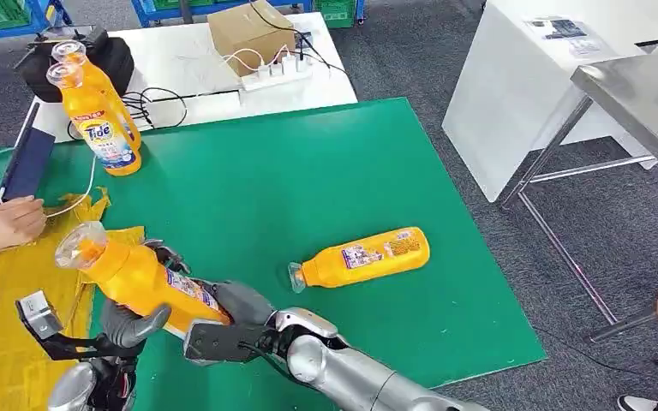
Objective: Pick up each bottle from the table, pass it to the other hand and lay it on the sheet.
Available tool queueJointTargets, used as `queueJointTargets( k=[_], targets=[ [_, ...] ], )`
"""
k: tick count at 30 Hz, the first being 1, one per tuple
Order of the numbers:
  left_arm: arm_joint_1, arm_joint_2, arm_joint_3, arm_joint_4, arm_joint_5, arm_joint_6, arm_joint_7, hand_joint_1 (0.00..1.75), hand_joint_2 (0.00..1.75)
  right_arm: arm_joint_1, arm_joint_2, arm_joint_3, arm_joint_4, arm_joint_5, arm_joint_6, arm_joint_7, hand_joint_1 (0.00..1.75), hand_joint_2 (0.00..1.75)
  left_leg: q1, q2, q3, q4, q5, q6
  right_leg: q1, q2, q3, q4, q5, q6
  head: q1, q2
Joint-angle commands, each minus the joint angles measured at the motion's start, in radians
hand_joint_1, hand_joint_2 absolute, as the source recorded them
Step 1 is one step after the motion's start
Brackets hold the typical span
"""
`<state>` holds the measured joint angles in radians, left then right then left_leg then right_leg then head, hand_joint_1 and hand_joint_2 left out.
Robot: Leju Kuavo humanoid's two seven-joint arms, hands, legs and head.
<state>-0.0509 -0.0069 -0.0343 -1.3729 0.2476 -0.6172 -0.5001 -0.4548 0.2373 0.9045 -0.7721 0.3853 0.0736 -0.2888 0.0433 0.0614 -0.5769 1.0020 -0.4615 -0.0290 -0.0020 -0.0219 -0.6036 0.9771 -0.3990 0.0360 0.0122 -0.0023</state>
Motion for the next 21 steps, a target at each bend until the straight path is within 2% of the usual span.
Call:
queueJointTargets(
  k=[1,6,7,8,9,10,13,15,18,21],
  targets=[
    [-0.051,0.019,-0.051,0.038,-0.084,0.031,-0.035,1.75,1.75,-0.031,-0.026,0.041,0.041,-0.011,-0.012,-0.007,1.75,1.75,-0.001,-0.006,0.001,-0.001,0.0,0.003,-0.001,-0.002,0.002,0.0,-0.001,0.0,0.0,0.0],
    [-0.035,0.025,-0.011,0.022,-0.122,0.055,-0.05,1.75,1.75,-0.035,-0.077,-0.042,-0.04,-0.028,-0.036,-0.007,1.75,1.75,-0.002,-0.007,0.002,-0.001,0.0,0.004,-0.002,-0.002,0.002,0.001,-0.001,0.0,0.0,0.0],
    [-0.03,0.025,-0.004,0.018,-0.121,0.053,-0.05,1.75,1.75,-0.031,-0.083,-0.056,-0.056,-0.023,-0.042,0.001,1.55,1.75,-0.001,-0.006,0.001,0.0,0.0,0.003,-0.001,-0.001,0.001,0.001,-0.001,0.0,0.0,0.0],
    [-0.015,0.027,0.006,-0.002,-0.152,0.074,-0.056,1.75,1.75,-0.029,-0.094,-0.074,-0.079,0.01,-0.083,0.026,0.19,1.75,-0.002,-0.008,0.002,0.0,0.0,0.005,-0.002,-0.001,0.002,0.001,-0.001,0.0,0.0,0.0],
    [-0.006,0.028,0.013,-0.012,-0.151,0.073,-0.055,1.75,1.75,-0.029,-0.101,-0.084,-0.096,0.014,-0.081,0.029,0.19,1.75,-0.002,-0.006,0.001,0.0,0.0,0.004,-0.002,0.0,0.001,0.001,-0.001,0.0,0.0,0.0],
    [0.005,0.033,0.02,-0.028,-0.211,0.117,-0.06,1.75,1.75,-0.021,-0.111,-0.1,-0.126,0.05,-0.113,0.032,0.0,1.75,-0.001,-0.003,0.0,0.0,0.0,0.002,-0.001,0.0,0.0,0.0,0.0,0.0,0.0,0.0],
    [0.012,0.071,0.024,-0.024,-0.318,0.191,-0.035,1.75,1.75,-0.004,-0.148,-0.139,-0.206,0.09,-0.124,0.052,0.0,1.75,-0.002,-0.006,0.003,-0.001,-0.001,0.005,-0.003,0.001,0.003,0.001,-0.002,-0.001,0.0,0.0],
    [0.016,0.093,0.058,-0.006,-0.511,0.377,-0.066,1.75,1.75,-0.001,-0.197,-0.175,-0.282,0.122,-0.137,0.061,0.0,1.75,-0.001,-0.004,0.001,-0.001,0.0,0.003,-0.002,0.0,0.001,0.001,-0.001,0.0,0.0,0.0],
    [0.014,0.095,0.081,0.0,-0.517,0.363,-0.078,1.75,1.75,0.008,-0.212,-0.197,-0.313,0.131,-0.114,0.066,0.0,1.75,-0.001,-0.005,0.001,0.0,0.0,0.003,-0.002,0.0,0.001,0.001,-0.001,0.0,0.0,0.0],
    [0.017,0.109,0.104,0.003,-0.805,0.627,-0.05,1.75,1.75,0.029,-0.265,-0.239,-0.37,0.157,-0.126,0.073,0.0,1.75,-0.001,-0.005,0.001,0.0,0.0,0.003,-0.001,-0.001,0.002,0.0,-0.001,0.0,0.0,0.0]
  ],
)
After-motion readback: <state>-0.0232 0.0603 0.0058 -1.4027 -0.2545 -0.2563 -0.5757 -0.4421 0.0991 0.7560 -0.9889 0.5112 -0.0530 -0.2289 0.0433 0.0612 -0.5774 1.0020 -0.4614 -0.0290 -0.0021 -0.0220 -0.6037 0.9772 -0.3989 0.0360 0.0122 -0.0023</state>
